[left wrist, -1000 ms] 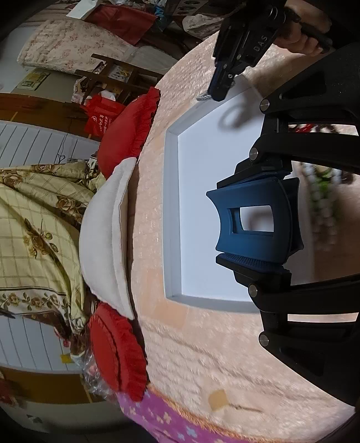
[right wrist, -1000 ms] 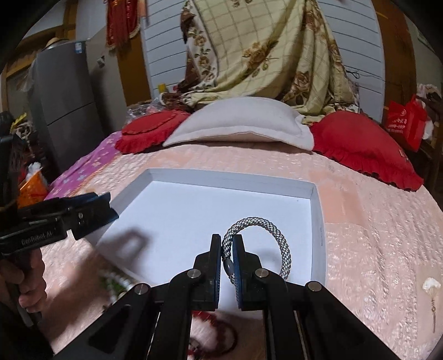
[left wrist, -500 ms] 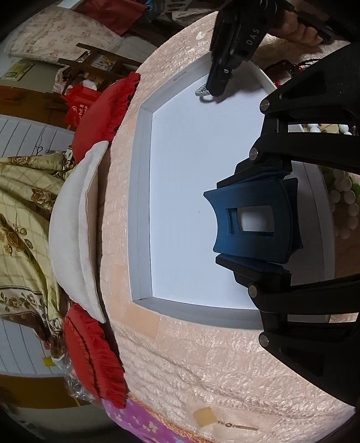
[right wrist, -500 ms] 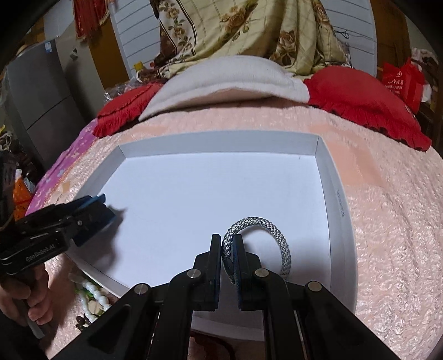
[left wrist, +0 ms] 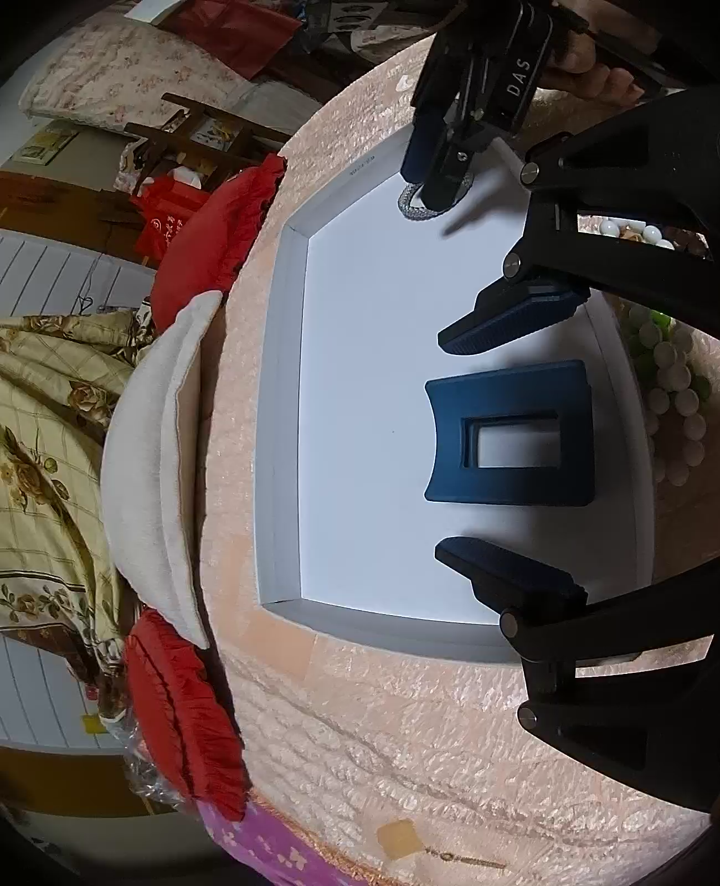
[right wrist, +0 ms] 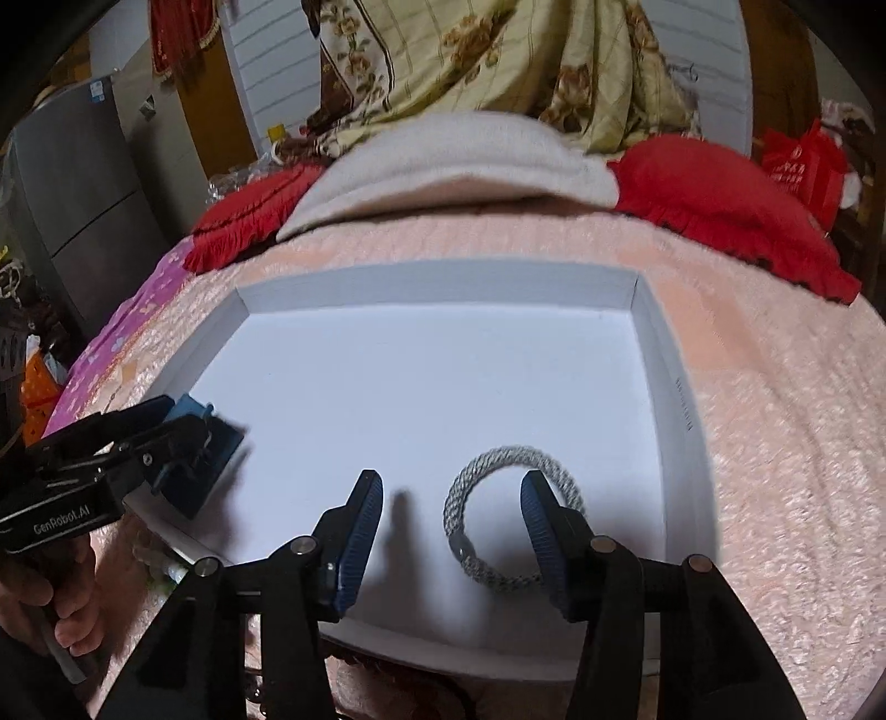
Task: Organize jewelry
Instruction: 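Place the blue clip and silver bangle into the white tray, opening both tools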
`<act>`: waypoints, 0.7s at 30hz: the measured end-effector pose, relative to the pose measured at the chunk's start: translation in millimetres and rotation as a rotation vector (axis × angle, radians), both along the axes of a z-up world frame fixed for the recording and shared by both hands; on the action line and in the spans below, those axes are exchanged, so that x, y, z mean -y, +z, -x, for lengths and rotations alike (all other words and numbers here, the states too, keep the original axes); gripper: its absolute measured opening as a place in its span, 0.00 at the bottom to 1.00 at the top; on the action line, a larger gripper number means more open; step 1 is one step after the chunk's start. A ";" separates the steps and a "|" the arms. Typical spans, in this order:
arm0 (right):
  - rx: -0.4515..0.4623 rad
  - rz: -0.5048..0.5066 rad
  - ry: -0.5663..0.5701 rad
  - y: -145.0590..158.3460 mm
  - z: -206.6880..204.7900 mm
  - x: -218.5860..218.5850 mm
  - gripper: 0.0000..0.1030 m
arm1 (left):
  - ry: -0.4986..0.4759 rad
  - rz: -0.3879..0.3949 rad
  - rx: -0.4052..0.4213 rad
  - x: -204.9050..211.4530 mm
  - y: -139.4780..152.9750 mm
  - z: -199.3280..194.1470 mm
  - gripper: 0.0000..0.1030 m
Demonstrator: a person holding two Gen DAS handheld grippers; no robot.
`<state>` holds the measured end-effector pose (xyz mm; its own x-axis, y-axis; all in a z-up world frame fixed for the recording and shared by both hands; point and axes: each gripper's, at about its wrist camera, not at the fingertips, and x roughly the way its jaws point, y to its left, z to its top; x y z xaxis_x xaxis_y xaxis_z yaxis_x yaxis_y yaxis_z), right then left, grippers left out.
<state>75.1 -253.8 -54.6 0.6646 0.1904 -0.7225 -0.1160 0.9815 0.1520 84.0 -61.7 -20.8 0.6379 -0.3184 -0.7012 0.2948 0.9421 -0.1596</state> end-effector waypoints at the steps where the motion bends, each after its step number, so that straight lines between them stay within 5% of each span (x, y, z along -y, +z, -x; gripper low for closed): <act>1: 0.008 0.001 0.000 2.8 0.7 -0.7 0.48 | 0.000 0.001 0.006 -0.2 1.2 1.3 0.66; 14: 0.188 -0.022 -0.082 41.2 54.9 18.4 0.48 | 0.044 0.058 0.051 -36.8 26.8 39.8 0.66; 21: 0.193 -0.021 -0.126 39.7 109.9 40.4 0.48 | -0.120 0.014 0.028 -17.5 20.1 81.2 0.66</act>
<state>-34.9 -294.1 -14.9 0.8095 0.1109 -0.5765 -0.0215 0.9869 0.1597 2.8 -44.2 -0.7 0.6139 -0.4028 -0.6789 0.4094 0.8978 -0.1624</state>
